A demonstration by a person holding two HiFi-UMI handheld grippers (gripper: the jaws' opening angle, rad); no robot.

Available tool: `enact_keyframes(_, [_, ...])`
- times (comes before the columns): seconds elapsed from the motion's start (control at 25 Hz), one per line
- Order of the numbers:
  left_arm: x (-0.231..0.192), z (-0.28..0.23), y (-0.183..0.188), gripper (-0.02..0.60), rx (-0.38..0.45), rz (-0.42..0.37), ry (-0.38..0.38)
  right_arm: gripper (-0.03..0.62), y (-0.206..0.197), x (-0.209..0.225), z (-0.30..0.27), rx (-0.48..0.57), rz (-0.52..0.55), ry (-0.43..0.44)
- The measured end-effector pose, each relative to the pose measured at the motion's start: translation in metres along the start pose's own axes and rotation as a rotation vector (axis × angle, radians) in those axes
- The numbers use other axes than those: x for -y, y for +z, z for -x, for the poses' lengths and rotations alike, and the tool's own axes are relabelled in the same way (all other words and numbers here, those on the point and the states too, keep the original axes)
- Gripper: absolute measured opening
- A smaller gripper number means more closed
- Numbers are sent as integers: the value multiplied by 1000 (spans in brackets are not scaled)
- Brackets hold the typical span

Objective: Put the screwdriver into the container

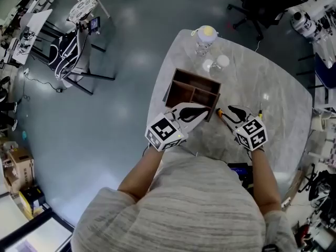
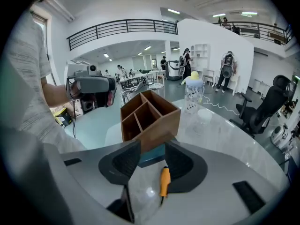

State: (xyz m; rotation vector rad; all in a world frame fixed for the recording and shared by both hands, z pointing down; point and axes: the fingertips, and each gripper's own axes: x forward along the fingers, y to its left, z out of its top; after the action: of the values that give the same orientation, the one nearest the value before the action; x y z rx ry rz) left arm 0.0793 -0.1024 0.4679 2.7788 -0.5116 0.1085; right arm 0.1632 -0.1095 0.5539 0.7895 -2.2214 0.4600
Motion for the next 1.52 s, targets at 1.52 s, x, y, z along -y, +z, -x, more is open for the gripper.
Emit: enact_keyframes(1.52, [8, -37, -38, 15, -112, 77, -75, 130, -130, 43, -111, -484, -44, 2])
